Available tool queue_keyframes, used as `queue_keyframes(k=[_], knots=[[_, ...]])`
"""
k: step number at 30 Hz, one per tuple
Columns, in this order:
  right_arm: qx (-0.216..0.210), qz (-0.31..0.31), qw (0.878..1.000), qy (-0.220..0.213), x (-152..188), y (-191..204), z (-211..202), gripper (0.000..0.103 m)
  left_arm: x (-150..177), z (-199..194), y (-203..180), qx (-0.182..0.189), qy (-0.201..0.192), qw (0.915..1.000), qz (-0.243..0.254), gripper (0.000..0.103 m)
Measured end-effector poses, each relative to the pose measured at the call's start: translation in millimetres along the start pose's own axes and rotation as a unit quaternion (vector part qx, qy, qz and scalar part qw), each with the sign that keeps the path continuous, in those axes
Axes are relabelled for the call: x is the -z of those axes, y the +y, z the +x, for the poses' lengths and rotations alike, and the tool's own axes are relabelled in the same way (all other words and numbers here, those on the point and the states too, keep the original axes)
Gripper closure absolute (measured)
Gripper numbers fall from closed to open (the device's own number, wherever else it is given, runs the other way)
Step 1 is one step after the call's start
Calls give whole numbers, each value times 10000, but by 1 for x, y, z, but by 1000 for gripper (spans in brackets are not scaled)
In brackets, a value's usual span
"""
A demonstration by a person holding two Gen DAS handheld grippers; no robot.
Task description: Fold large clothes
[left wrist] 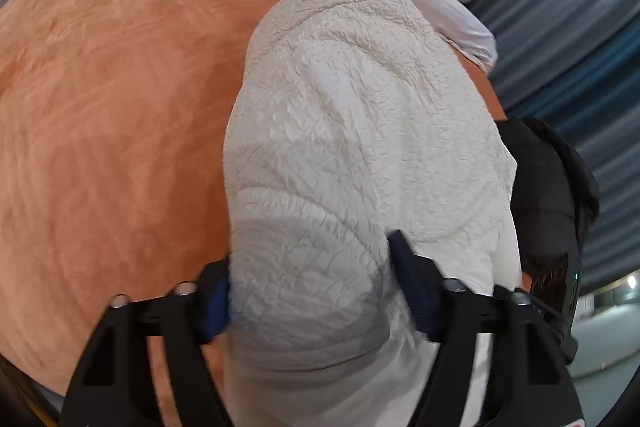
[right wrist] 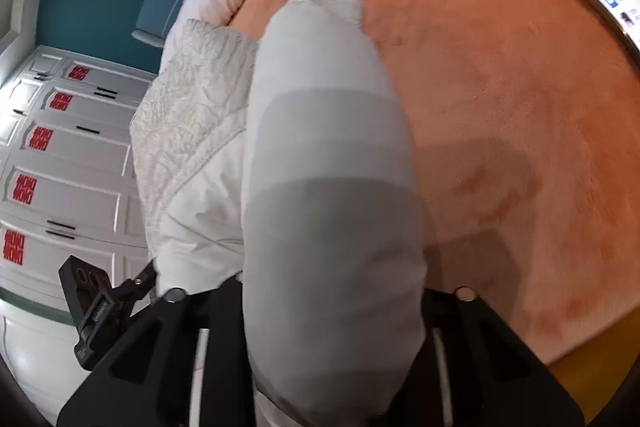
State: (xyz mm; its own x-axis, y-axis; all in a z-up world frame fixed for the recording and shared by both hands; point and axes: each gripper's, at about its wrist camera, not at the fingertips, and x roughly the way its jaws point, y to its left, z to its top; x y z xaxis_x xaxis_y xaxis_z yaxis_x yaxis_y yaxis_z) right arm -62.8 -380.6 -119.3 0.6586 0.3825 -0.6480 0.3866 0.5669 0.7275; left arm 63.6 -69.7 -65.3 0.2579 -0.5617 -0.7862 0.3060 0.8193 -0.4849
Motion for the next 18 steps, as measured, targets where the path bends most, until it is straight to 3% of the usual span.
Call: queue_keyframes(k=[4, 8, 14, 18], knots=[[-143, -217, 9996, -99, 25, 20, -22, 86, 12, -27, 2, 108, 26, 9997, 203, 55], [-451, -531, 9966, -447, 47, 51, -44, 87, 18, -59, -1, 196, -206, 9983, 501, 60], [-794, -1089, 9845, -1122, 59, 109, -90, 88, 5, -118, -13, 646, -900, 9894, 943, 64], [-1028, -1604, 9690, -1574, 55, 163, -112, 88, -16, -166, -21, 900, -1514, 9775, 1161, 67]])
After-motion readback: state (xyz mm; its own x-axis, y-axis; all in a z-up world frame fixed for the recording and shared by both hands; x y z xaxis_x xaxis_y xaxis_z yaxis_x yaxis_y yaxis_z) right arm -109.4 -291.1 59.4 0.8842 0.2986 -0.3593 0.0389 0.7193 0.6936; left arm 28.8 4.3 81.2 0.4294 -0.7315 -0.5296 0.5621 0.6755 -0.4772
